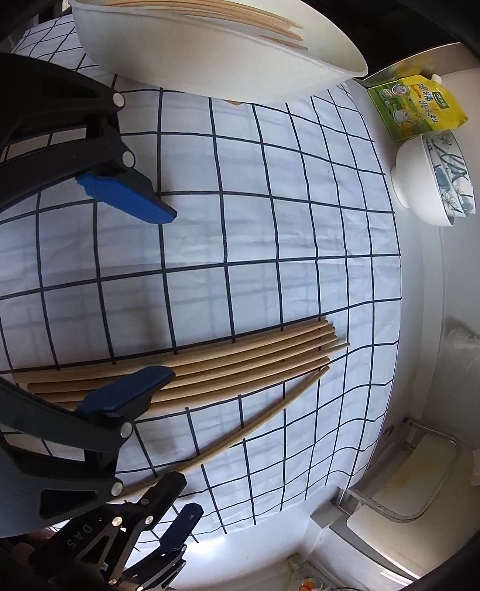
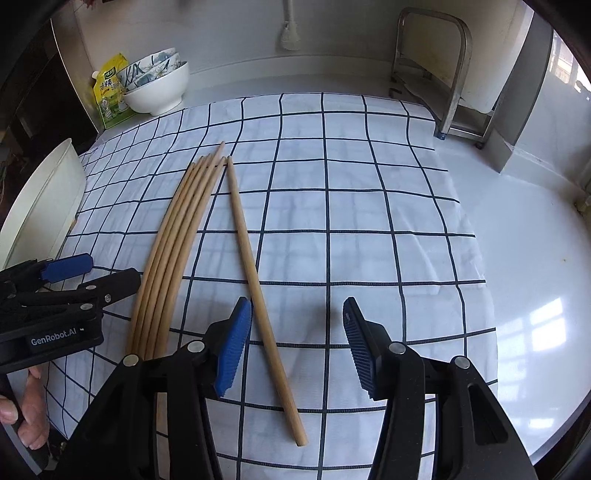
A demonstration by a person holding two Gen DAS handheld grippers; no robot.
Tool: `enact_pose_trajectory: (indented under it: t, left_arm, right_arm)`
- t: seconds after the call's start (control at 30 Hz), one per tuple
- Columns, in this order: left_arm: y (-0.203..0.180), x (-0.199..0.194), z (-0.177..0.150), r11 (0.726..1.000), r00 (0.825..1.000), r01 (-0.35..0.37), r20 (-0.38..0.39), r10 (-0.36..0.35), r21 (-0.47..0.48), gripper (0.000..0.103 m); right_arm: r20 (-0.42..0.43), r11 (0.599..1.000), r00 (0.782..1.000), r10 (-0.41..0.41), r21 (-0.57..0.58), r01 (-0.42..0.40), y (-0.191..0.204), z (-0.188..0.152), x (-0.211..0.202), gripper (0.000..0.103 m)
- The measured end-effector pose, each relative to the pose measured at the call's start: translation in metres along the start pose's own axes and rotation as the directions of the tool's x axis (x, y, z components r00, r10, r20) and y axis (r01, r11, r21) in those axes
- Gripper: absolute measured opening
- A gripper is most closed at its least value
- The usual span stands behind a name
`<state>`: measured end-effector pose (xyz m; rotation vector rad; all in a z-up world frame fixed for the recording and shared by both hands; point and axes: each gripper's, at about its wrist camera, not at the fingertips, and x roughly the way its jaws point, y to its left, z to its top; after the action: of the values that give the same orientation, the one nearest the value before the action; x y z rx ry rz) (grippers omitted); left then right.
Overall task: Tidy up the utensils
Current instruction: 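Position both open tools over the chopstick row to pick the next chopsticks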
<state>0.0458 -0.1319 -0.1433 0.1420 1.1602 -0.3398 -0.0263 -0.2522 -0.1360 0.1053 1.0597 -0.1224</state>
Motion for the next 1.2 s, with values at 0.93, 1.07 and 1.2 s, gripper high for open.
enact_pose_trajectory:
  t: [0.93, 1.07, 1.2]
  left_arm:
    - [-0.003, 0.003, -0.002, 0.999, 0.999, -0.033, 0.001, 0.033, 0.001, 0.083]
    - [-0.005, 0.003, -0.004, 0.999, 0.999, -0.034, 0.000, 0.034, 0.009, 0.084]
    - [-0.004, 0.004, -0.005, 0.999, 0.999, -0.042, -0.003, 0.042, 0.009, 0.087]
  right_arm:
    - [0.009, 1.000, 1.000, 0.022, -0.011, -0.022, 0.000, 0.008, 0.003, 0.050]
    - [0.007, 1.000, 1.000, 0.025, -0.010, -0.025, 0.000, 0.008, 0.004, 0.050]
    - [0.004, 1.000, 1.000, 0.027, -0.010, -0.027, -0.001, 0.008, 0.005, 0.050]
